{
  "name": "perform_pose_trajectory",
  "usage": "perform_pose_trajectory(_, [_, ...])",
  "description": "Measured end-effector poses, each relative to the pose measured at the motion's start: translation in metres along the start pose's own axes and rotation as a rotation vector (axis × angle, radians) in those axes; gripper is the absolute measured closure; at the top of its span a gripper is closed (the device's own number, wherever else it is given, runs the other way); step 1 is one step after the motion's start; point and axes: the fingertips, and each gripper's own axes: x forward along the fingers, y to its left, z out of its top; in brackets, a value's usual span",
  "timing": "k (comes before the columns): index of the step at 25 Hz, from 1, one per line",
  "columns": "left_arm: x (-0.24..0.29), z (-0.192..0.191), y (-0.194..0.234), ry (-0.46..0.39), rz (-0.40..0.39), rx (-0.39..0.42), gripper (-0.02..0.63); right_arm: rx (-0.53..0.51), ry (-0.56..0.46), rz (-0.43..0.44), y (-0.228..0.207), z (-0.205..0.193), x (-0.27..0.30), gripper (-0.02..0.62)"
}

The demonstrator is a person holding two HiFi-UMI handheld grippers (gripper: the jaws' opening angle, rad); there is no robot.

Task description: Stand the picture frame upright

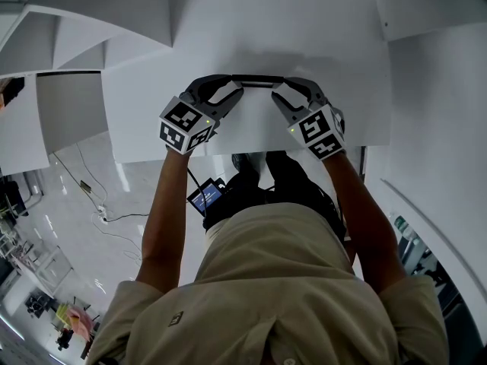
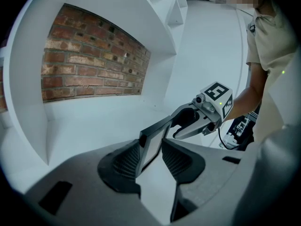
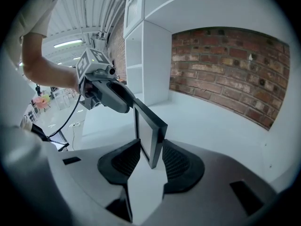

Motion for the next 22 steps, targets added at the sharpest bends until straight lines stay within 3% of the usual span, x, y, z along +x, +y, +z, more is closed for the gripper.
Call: perform_pose_trajectory(22, [-0.0046,-0.0079,-0.0076,0.006,-0.021,0.025,0.476,-0.041,0.017,-0.019,0.0086,-0.0026,-0.0052,0.453])
